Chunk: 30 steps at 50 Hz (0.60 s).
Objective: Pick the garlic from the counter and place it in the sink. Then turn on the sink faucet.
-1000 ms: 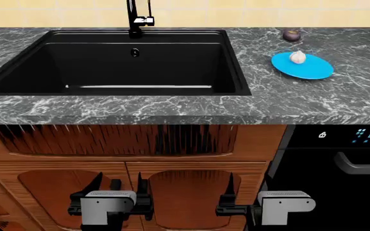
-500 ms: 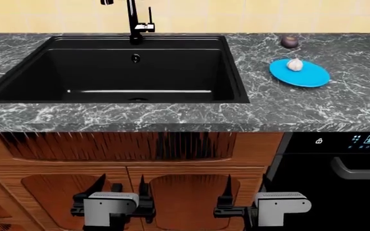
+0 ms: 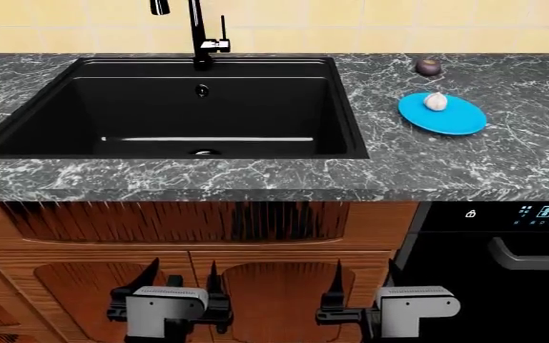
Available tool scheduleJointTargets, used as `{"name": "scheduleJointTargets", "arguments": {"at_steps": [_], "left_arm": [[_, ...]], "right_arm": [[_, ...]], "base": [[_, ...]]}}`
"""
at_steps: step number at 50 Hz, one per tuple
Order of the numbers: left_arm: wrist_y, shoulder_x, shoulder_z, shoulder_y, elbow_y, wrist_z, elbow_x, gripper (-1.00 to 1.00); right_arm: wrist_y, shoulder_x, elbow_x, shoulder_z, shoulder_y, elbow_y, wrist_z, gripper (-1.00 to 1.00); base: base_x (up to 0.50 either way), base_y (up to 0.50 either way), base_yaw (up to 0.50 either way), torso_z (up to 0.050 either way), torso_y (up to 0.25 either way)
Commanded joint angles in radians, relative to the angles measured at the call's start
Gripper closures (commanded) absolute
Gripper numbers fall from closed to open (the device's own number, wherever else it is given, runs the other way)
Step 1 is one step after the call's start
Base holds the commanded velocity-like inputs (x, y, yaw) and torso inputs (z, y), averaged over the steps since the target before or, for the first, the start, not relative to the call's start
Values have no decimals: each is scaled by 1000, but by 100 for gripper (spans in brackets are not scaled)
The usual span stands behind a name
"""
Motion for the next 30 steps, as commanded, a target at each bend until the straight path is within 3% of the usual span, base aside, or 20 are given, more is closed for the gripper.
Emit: {"name": "scheduleJointTargets", "arguments": {"at_steps": [1,4,5,16,30], "left_arm": [[1,-13,25,1,-7,-10,-6,-100],[-24,-15,34,-8,-12,-27,15,-100],[-27,80,-75,4,-9,75,124,-100],[-46,50,-37,2,1,65,57,-100],[-40,22,-1,3,-2,36,58,-100]], "right_arm": [[-5,13,11,-18,-1,2,15,-100],[-4,15,13,-21,0,2,17,-100],[1,-79,-80,93,-10,-2,-93,-100],[-14,-40,-66,40,-8,8,-47,-100],[-19,-17,-56,9,-8,8,-18,-100]], "base": [[0,0,0,0,0],[0,0,0,0,0],[0,0,0,0,0],[0,400,0,0,0],[0,500,0,50,0]]}}
